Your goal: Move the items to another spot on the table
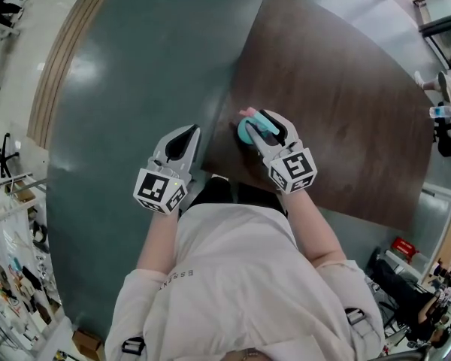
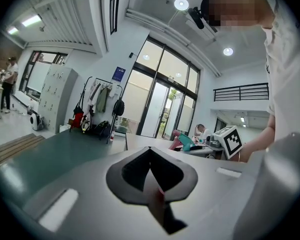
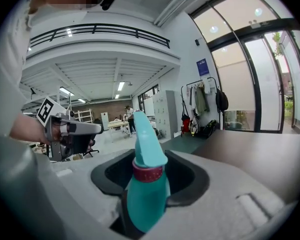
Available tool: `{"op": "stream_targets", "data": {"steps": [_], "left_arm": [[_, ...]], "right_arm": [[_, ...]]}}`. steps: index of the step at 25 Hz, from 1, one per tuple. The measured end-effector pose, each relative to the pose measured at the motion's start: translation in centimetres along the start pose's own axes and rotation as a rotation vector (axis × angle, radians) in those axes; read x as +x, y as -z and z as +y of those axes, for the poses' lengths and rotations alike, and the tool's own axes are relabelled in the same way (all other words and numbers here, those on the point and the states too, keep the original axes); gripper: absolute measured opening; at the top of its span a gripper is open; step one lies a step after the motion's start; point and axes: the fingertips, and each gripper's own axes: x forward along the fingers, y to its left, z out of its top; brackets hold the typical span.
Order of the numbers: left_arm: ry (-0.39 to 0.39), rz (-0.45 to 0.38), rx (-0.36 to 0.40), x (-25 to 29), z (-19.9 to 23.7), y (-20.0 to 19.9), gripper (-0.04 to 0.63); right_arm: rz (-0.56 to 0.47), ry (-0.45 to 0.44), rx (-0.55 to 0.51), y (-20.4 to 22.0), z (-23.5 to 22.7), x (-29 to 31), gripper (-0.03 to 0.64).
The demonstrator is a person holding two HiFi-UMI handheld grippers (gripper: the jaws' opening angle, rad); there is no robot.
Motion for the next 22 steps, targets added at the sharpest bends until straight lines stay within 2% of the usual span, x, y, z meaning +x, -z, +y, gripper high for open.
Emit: {"op": "stream_targets", "data": {"steps": [5,9,13,17,22], "left_arm": [[0.042,-0.004,0.004,-0.7,0.6,-1.7,0.015],[0.123,-0.025,0.039,0.5,-2.0,-3.0,0.015],[0.269,-0.032,0.090,2.5,-7.0,-3.5,0.015],[0.370,-0.006,0.117,3.9,-12.6,-2.9,0.015],[0.510,0.014,0.141,6.1,-22.0,-1.1,0.015]], "right_arm": [[-0.031,0.061,-0.022,-2.3,0.9,-1.0,0.170],[-0.063,0.124,-0.026,-3.4,0.1,-4.0,0.169],[-0.117,0.222,0.003,-3.8,-1.6,-8.4,0.169],[-0.156,0.319,0.044,-3.4,-2.7,-14.5,0.168],[-0.160,0.448,0.075,-0.4,-5.0,-24.4,0.167]]}}
